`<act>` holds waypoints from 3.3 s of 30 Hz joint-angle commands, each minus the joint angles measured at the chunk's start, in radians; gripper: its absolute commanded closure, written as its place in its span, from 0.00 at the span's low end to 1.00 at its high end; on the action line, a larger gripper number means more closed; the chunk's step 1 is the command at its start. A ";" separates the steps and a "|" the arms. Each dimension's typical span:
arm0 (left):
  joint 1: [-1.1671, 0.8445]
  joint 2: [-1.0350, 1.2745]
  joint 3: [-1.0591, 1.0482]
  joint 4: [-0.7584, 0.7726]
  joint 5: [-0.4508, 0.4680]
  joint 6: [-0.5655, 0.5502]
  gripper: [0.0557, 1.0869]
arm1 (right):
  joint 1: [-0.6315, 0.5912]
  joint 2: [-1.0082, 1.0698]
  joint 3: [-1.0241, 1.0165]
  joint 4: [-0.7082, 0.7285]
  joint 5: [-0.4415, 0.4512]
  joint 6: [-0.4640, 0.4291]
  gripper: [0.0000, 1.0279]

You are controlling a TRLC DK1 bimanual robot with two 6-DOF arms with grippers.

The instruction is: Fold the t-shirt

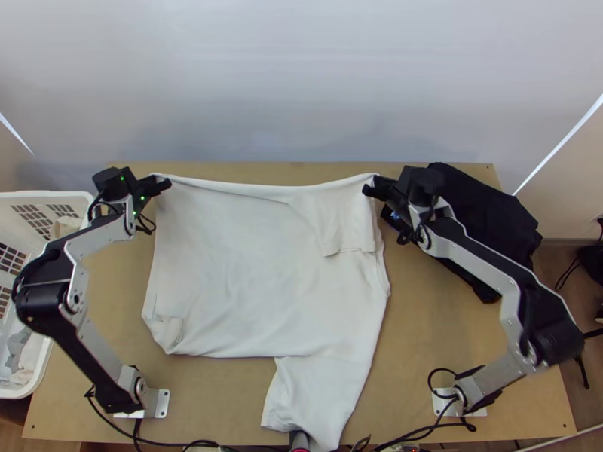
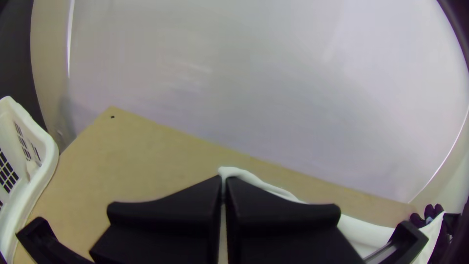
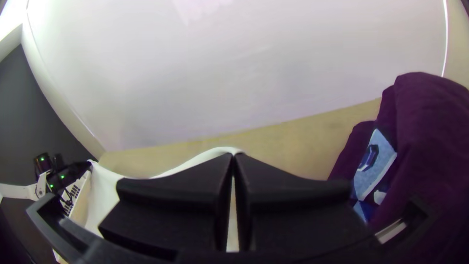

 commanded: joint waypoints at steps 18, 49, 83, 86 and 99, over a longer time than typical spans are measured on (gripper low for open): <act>-0.044 0.188 0.281 -0.290 0.002 0.024 0.97 | -0.026 0.305 0.263 -0.186 -0.015 0.108 0.97; 0.041 -0.092 0.204 -0.764 0.155 0.015 0.97 | 0.032 0.030 0.123 -0.496 0.048 0.128 0.97; 0.097 -0.299 -0.204 -0.698 0.195 0.053 0.97 | 0.133 -0.217 -0.320 -0.474 0.123 0.168 0.97; 0.093 -0.292 -0.213 -0.698 0.152 0.054 0.95 | 0.133 -0.212 -0.333 -0.454 0.129 0.173 0.97; 0.156 -0.563 -0.242 -0.781 0.154 0.231 0.04 | 0.080 -0.341 -0.337 -0.649 0.129 0.145 0.22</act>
